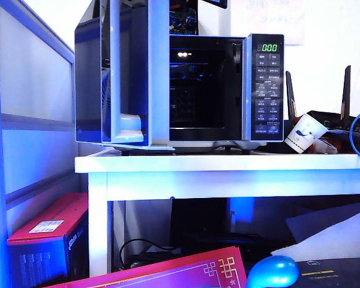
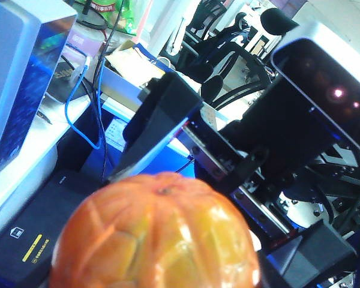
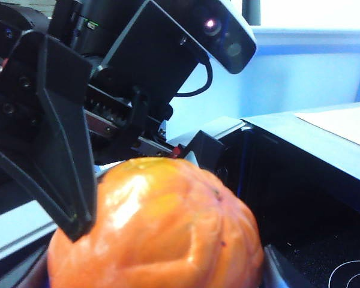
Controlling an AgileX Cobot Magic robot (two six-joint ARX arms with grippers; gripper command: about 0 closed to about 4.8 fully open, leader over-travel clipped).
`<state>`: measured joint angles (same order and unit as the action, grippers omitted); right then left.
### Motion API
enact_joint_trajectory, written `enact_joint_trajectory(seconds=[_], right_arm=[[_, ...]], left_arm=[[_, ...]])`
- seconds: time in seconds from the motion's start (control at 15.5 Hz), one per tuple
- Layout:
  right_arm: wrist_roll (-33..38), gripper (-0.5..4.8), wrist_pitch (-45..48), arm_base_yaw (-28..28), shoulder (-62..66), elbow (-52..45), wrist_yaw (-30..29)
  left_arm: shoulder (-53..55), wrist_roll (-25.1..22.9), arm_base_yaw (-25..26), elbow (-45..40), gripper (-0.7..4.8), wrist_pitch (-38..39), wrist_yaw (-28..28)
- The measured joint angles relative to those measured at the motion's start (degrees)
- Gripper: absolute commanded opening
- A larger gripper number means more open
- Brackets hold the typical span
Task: Open the microwave door, place the orange inside the microwave, then close the microwave door.
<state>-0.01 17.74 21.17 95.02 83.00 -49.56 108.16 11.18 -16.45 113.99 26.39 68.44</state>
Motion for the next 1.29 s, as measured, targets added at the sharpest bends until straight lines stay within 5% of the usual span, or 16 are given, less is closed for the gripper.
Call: enact_joint_trajectory(seconds=[0.45, 0.58, 0.65, 1.29], right_arm=[[0.0, 4.66, 0.4, 1.0, 0.3, 0.0, 4.4], [0.0, 2.25, 0.4, 1.7, 0.7, 0.0, 6.3], [0.0, 2.08, 0.4, 1.7, 0.7, 0.0, 6.3], [0.0, 1.98, 0.4, 1.6, 0.8, 0.0, 5.8]], left_arm=[[0.0, 0.0, 0.0, 0.0, 1.73, -0.3, -0.9], [0.1, 0.0, 0.1, 0.0, 1.73, -0.1, -1.4], [0.1, 0.0, 0.1, 0.0, 1.73, 0.0, -1.6], [0.1, 0.0, 0.1, 0.0, 1.87, 0.0, -1.8]])
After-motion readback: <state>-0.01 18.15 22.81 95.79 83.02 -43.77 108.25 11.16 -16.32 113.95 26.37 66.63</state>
